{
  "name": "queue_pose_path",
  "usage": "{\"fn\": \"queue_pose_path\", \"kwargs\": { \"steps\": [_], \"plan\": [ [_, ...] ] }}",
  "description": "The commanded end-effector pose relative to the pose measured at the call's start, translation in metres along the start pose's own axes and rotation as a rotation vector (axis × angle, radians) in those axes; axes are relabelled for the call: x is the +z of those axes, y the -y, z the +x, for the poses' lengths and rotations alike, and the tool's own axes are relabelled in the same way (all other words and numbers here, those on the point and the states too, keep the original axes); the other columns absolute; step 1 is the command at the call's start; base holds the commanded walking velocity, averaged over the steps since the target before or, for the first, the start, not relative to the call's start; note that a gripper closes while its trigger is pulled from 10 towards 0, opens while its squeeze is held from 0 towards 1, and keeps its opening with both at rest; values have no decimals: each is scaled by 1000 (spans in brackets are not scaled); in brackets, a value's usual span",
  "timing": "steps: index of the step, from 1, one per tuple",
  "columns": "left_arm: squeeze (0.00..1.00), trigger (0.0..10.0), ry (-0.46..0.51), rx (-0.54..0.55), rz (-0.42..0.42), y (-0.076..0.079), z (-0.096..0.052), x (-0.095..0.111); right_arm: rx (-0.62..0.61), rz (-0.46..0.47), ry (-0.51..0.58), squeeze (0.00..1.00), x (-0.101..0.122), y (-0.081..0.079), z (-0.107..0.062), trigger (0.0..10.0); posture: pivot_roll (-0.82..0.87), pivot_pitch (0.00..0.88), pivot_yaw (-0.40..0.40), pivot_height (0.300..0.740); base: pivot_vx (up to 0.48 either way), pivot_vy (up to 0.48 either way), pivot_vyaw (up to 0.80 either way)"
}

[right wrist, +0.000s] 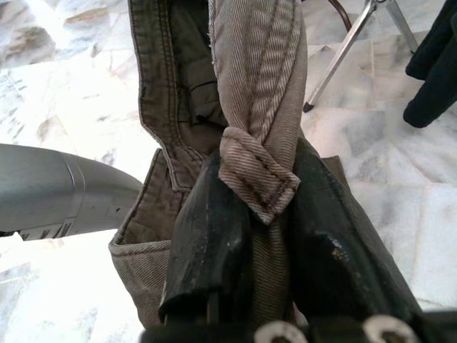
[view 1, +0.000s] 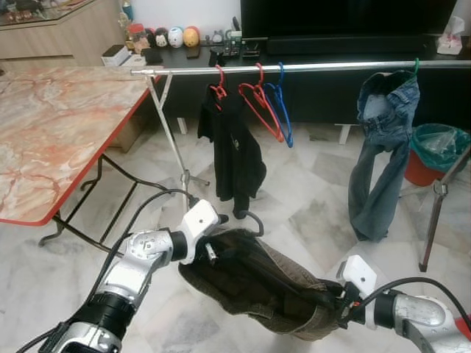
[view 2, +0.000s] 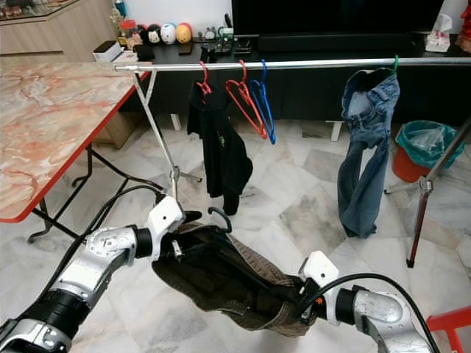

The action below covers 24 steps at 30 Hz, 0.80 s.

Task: Hang hanger

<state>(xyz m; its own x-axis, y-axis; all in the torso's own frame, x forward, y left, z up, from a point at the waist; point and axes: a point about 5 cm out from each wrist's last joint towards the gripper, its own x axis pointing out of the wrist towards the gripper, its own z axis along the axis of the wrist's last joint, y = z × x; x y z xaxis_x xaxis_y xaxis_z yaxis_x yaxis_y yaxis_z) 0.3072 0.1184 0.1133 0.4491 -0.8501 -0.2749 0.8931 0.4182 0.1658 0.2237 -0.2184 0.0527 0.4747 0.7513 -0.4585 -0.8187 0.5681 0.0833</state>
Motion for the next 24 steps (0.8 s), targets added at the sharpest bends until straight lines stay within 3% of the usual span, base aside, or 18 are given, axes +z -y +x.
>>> {"fn": "queue_pose_path", "kwargs": {
  "steps": [1, 8, 10, 14, 18, 24],
  "plan": [
    [0, 10000, 70, 62, 47, -11, -9, 17, 8, -43, 48, 0, 11, 2, 1, 10000, 64, 45, 108, 740, 0, 0, 0],
    [0, 10000, 146, -34, -31, -6, -15, 34, 7, -43, 45, 0, 10, 2, 1, 10000, 67, 46, 107, 740, 0, 0, 0],
    [0, 10000, 107, -175, -50, 3, -23, 36, 8, -44, 44, 0, 11, 3, 2, 10000, 68, 46, 107, 740, 0, 0, 0],
    [0, 10000, -8, -293, -73, 15, -30, 20, 9, -46, 45, 0, 11, 3, 4, 10000, 69, 44, 110, 740, 0, 0, 0],
    [0, 10000, -93, -284, -69, 18, -30, 6, 9, -49, 45, 0, 12, 3, 5, 10000, 68, 45, 108, 740, 0, 0, 0],
    [0, 10000, -108, -257, -93, 22, -20, -1, 19, -59, 50, 0, 14, 2, 6, 10000, 69, 46, 108, 740, 0, 0, 0]
  ]
}}
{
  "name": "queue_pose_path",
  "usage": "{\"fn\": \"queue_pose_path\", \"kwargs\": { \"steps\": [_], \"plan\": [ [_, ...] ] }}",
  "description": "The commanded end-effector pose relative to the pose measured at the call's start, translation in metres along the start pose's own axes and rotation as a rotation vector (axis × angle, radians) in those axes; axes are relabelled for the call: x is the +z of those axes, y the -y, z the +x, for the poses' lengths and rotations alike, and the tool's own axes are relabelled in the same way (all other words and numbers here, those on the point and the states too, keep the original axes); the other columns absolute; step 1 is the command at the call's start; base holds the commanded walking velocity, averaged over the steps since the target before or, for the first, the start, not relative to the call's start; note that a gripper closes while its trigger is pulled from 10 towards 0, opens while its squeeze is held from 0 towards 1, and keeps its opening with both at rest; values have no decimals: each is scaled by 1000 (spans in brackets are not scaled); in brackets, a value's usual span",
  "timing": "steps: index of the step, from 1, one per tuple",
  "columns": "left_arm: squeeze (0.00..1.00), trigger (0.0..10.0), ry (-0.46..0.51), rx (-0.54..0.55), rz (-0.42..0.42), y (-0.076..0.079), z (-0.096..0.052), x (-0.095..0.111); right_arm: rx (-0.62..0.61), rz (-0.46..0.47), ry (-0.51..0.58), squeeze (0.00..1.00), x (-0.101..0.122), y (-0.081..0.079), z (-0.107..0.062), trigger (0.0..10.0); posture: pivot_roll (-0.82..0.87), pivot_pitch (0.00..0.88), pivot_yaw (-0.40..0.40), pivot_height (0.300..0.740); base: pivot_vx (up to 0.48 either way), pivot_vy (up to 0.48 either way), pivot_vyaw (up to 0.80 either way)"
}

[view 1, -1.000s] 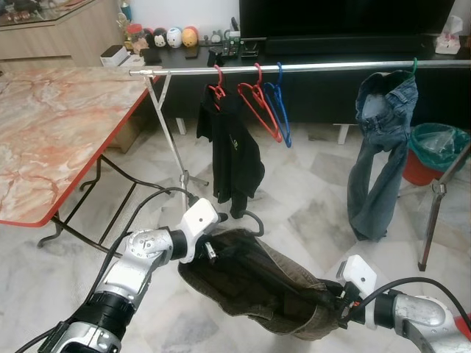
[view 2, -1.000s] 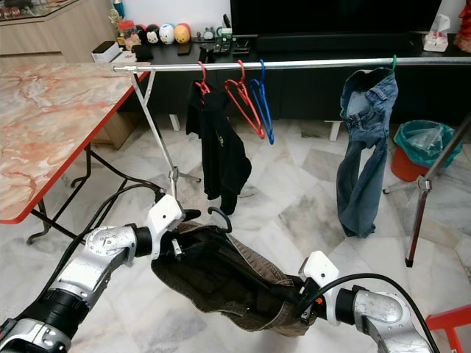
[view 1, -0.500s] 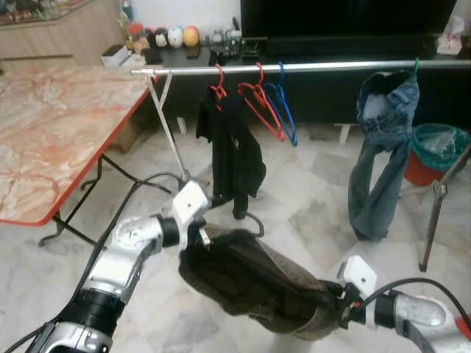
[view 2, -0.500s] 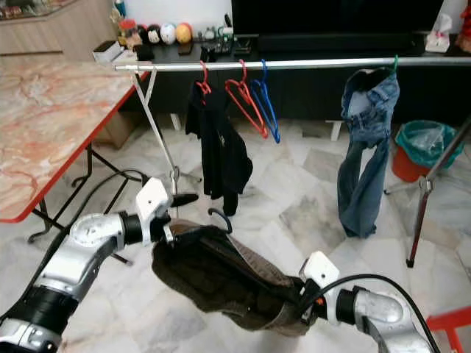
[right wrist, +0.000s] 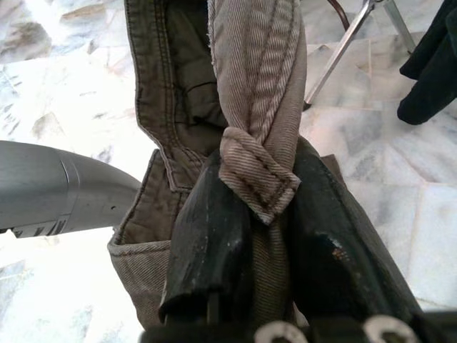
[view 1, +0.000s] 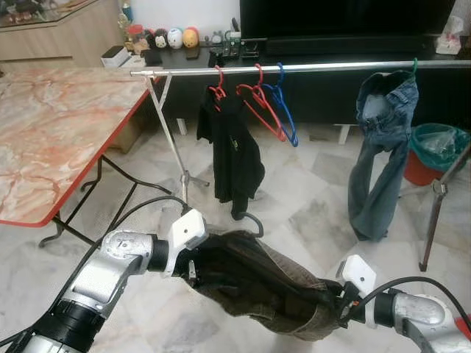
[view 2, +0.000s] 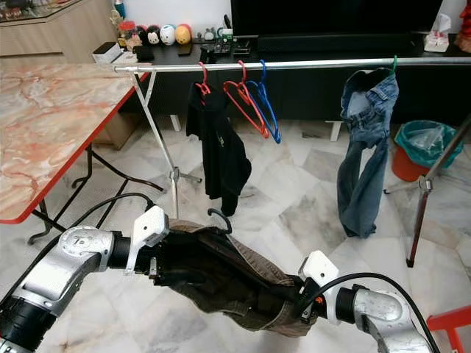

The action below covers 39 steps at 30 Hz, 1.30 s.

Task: Hang hanger

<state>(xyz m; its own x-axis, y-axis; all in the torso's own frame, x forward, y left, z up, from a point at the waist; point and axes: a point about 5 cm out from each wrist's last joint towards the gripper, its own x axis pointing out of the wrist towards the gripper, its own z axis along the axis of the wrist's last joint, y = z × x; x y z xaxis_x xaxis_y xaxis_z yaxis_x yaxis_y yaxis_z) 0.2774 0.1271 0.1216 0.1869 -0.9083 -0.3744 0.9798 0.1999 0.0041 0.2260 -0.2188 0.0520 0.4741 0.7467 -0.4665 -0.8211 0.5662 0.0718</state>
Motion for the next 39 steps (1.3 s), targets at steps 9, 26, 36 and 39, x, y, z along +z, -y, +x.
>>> {"fn": "queue_pose_path", "kwargs": {
  "steps": [9, 26, 36, 39],
  "plan": [
    [0, 10000, 30, 116, -48, -11, 21, -6, 66, -61, 76, 0, 22, -4, 5, 10000, 63, 45, 108, 740, 0, 0, 0],
    [0, 10000, 72, 97, -24, -10, 23, 0, 76, -64, 71, 0, 22, -5, 4, 10000, 63, 45, 110, 740, 0, 0, 0],
    [0, 10000, 37, 84, -8, -9, 25, -6, 86, -71, 78, 0, 25, -7, 6, 10000, 61, 32, 109, 740, 0, 0, 0],
    [0, 10000, 36, 83, -14, -9, 26, -7, 93, -75, 84, 0, 28, -7, 6, 10000, 59, 30, 108, 740, 0, 0, 0]
  ]
}}
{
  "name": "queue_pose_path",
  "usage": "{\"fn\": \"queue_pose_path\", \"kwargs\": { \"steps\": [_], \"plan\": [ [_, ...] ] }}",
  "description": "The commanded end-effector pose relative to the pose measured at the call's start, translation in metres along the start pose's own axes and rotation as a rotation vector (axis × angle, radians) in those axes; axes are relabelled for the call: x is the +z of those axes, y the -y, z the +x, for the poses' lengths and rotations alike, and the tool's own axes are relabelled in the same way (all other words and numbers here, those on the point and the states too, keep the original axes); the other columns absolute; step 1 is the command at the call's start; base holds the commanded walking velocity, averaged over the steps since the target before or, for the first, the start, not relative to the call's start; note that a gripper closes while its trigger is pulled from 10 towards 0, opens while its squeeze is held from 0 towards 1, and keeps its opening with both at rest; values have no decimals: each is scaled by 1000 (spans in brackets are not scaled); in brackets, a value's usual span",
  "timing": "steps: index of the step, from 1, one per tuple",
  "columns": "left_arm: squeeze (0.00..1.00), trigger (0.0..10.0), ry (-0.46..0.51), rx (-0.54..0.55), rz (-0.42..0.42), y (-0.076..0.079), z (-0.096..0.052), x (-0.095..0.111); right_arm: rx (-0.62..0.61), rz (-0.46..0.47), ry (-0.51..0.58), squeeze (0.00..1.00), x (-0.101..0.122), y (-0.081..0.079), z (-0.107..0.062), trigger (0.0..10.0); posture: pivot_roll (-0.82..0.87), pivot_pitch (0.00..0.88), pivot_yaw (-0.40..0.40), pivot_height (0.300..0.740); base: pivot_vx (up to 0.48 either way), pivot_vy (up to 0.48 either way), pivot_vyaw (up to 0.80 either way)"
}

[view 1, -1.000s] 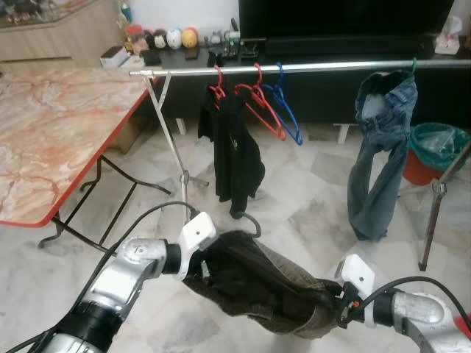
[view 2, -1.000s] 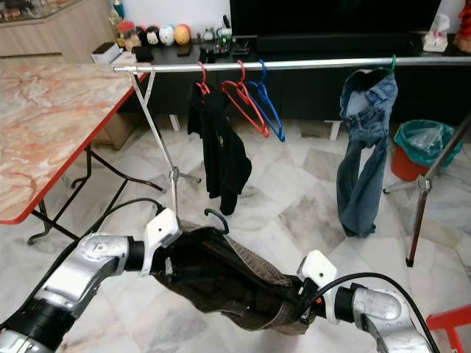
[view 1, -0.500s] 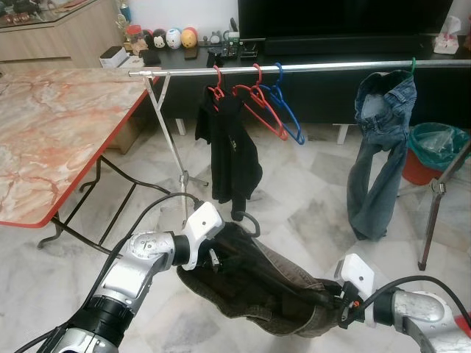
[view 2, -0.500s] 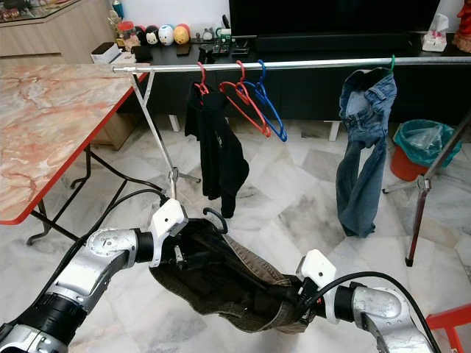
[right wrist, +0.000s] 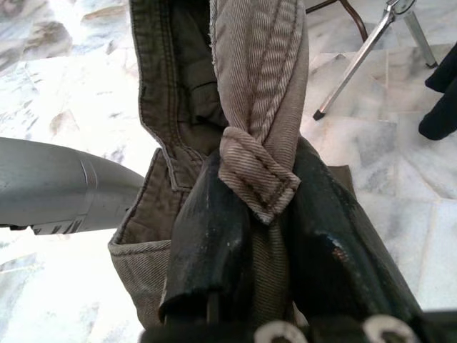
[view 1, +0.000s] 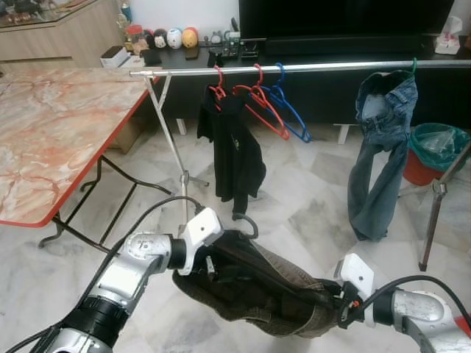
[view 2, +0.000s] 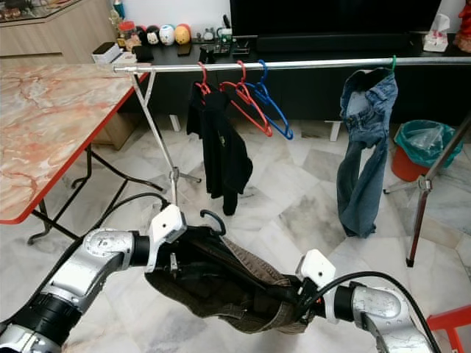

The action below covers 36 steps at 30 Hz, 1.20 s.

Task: Hang hanger

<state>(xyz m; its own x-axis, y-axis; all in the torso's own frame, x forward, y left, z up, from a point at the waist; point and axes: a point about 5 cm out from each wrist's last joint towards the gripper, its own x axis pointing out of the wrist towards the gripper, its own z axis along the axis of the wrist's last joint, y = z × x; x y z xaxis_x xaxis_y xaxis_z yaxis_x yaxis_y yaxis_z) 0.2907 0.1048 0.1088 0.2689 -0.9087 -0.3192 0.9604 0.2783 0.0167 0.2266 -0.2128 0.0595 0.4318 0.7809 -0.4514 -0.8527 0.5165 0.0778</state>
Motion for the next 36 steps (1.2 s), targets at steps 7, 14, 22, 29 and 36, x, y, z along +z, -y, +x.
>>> {"fn": "queue_pose_path", "kwargs": {
  "steps": [7, 14, 22, 29, 36],
  "plan": [
    [0, 10000, -4, 55, 21, -4, 2, -4, 68, -54, 75, 0, 19, -7, 8, 10000, 58, 16, 108, 740, 0, 0, 0],
    [0, 10000, 11, 89, 37, -7, 3, -3, 91, -47, 78, 0, 18, -10, 9, 10000, 56, 8, 106, 740, 0, 0, 0],
    [0, 10000, 47, 114, 51, -13, 0, 3, 98, -46, 73, 0, 19, -10, 7, 10000, 57, 16, 104, 740, 0, 0, 0],
    [0, 10000, -27, 0, 43, -4, -8, -5, 92, -47, 69, 0, 19, -9, 6, 10000, 59, 22, 103, 740, 0, 0, 0],
    [0, 0, -82, -33, 48, -2, -16, -11, 88, -47, 65, 0, 18, -7, 6, 10000, 66, 33, 102, 740, 0, 0, 0]
  ]
}}
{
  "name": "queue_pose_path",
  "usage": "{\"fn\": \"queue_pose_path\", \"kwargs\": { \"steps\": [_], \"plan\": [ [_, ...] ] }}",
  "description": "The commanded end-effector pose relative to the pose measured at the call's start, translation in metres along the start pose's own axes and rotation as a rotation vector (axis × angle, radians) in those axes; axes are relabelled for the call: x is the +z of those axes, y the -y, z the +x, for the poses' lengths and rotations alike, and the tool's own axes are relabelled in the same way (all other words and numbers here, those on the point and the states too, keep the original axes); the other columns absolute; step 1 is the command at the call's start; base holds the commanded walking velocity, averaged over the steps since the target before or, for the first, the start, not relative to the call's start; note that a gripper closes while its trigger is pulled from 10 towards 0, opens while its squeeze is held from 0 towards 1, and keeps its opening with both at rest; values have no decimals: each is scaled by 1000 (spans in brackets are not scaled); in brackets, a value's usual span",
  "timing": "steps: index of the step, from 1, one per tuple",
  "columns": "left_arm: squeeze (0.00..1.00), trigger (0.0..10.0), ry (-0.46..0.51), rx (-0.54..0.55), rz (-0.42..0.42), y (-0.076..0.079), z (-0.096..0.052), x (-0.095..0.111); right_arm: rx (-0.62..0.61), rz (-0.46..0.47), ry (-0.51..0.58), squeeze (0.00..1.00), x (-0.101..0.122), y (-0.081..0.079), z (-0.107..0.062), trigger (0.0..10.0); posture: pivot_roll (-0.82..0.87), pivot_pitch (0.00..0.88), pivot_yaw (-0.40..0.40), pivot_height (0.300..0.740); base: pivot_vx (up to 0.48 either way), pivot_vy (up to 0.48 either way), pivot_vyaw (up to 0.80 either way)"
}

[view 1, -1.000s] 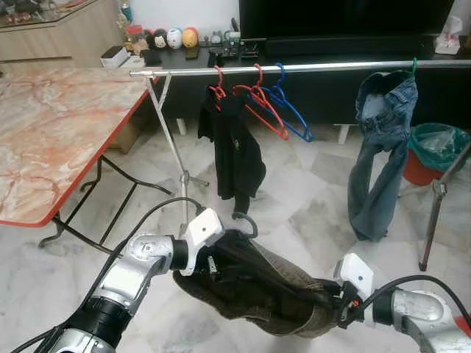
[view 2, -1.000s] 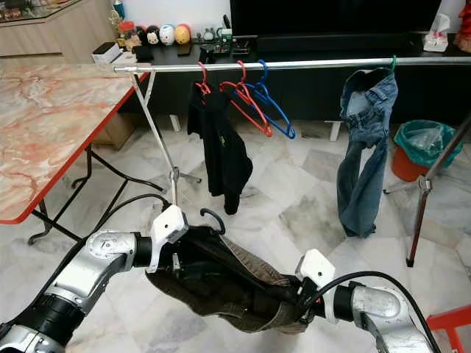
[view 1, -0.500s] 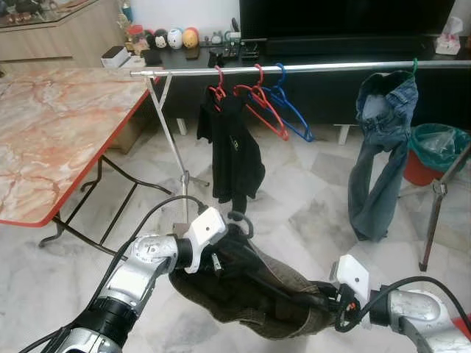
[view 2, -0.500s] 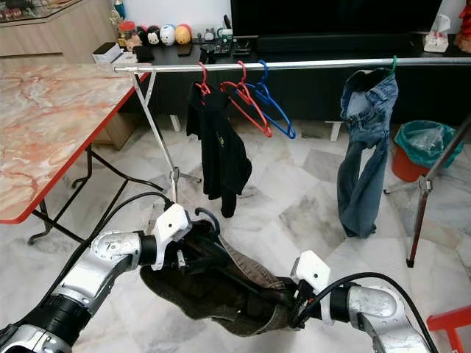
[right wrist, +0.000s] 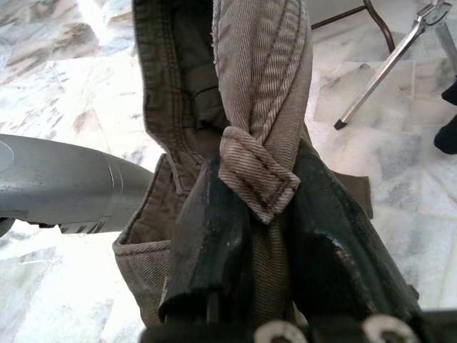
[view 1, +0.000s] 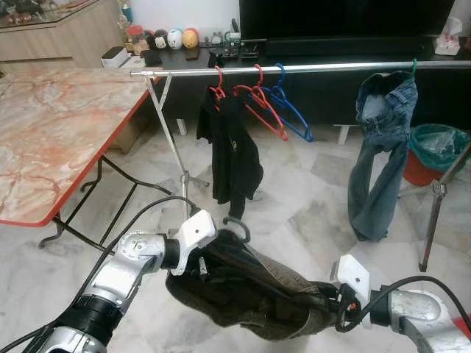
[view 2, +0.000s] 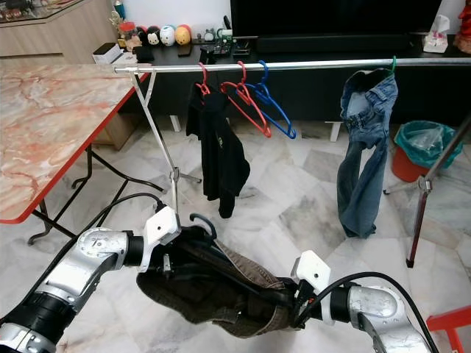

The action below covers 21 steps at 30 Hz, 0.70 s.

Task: Hang hanger

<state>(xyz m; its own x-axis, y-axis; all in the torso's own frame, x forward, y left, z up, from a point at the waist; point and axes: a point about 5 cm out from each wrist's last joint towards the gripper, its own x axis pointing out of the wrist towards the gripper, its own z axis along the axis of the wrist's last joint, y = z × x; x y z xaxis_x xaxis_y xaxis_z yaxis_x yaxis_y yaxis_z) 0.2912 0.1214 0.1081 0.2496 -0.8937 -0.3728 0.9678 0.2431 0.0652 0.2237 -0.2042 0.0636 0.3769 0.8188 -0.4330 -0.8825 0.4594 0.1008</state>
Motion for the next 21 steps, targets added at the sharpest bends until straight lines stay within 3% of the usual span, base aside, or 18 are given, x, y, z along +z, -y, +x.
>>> {"fn": "queue_pose_path", "kwargs": {
  "steps": [1, 8, 9, 11, 14, 15, 16, 17, 18, 21],
  "plan": [
    [0, 667, -35, -8, -3, 2, -1, -6, 21, -42, 51, 0, 13, 0, 3, 10000, 65, 36, 103, 740, 0, 0, 0],
    [0, 706, -29, -39, -19, 9, 7, -6, 21, -46, 56, 0, 15, 1, 4, 10000, 63, 42, 105, 740, 0, 0, 0],
    [0, 1490, -28, -53, -27, 12, 9, -7, 22, -47, 57, 0, 15, 1, 4, 10000, 62, 43, 105, 740, 0, 0, 0],
    [0, 2078, -28, -68, -37, 15, 11, -8, 23, -48, 57, 0, 15, 0, 5, 10000, 60, 44, 106, 740, 0, 0, 0],
    [0, 2235, -33, -83, -42, 17, 12, -9, 25, -51, 60, 0, 16, 0, 5, 10000, 60, 44, 106, 740, 0, 0, 0],
    [0, 3569, -37, -87, -44, 18, 12, -10, 26, -52, 61, 0, 16, 0, 5, 10000, 62, 43, 107, 740, 0, 0, 0],
    [0, 3569, -37, -87, -44, 18, 12, -10, 26, -52, 61, 0, 16, 0, 5, 10000, 62, 43, 107, 740, 0, 0, 0],
    [0, 7961, -39, -84, -43, 18, 12, -10, 26, -53, 62, 0, 17, 0, 5, 10000, 61, 44, 109, 740, 0, 0, 0],
    [0, 10000, -41, -80, -43, 18, 12, -11, 25, -54, 62, 0, 17, 0, 6, 10000, 61, 45, 109, 740, 0, 0, 0],
    [0, 10000, -46, -64, -44, 17, 12, -11, 24, -57, 64, 0, 18, 0, 6, 10000, 63, 45, 109, 740, 0, 0, 0]
  ]
}}
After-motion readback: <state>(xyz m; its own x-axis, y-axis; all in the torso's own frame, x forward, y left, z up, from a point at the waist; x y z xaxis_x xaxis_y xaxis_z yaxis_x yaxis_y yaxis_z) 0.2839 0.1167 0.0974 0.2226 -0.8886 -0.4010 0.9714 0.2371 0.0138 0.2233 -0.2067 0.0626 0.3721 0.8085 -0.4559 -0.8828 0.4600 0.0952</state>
